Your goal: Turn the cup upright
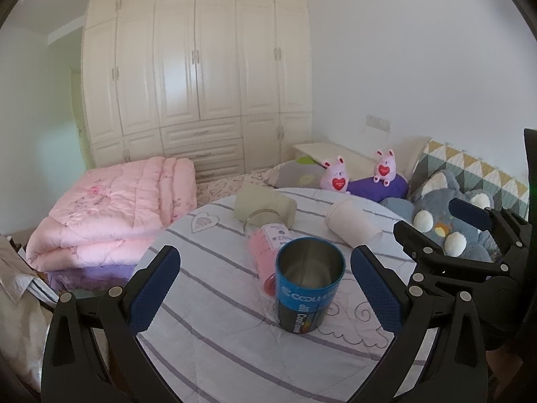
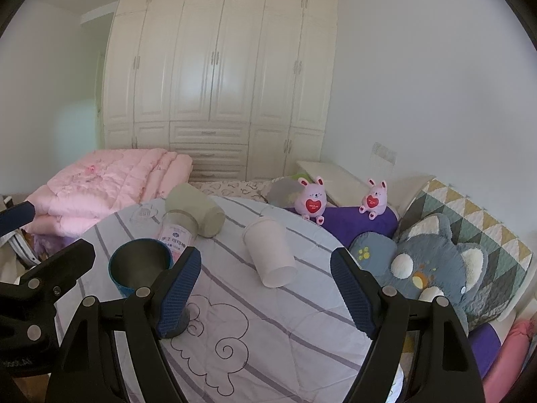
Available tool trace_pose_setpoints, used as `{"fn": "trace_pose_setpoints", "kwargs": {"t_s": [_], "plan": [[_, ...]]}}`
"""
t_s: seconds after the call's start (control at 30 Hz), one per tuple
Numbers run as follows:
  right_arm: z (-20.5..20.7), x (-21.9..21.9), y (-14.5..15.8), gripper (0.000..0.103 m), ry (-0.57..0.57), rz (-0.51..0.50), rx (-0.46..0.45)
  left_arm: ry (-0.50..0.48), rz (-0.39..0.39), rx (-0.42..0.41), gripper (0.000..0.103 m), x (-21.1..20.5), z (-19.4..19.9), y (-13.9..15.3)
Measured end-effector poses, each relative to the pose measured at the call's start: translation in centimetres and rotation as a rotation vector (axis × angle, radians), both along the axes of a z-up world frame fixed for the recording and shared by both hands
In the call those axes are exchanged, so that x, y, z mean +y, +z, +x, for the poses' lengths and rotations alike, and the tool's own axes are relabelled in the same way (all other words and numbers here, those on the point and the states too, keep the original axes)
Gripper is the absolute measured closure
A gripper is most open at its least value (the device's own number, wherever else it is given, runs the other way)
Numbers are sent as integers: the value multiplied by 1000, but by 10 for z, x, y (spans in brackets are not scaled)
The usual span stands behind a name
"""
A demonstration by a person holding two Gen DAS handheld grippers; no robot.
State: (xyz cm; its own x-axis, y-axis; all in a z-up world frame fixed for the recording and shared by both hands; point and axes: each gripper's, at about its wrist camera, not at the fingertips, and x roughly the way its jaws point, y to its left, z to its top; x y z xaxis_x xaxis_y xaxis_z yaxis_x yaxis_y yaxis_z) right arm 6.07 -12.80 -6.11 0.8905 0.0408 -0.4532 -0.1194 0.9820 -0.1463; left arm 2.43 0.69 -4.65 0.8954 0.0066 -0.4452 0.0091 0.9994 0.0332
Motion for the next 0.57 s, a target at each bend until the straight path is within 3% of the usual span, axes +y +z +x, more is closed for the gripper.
{"fn": "trace_pose_setpoints", "kwargs": {"t_s": [0.33,0.57], "plan": [[13,14,-17,22,16,-21,58,64,59,83,0,16,12,-16],[25,8,-24,22,2,2,86,123,85,214,0,32,34,-38]]}}
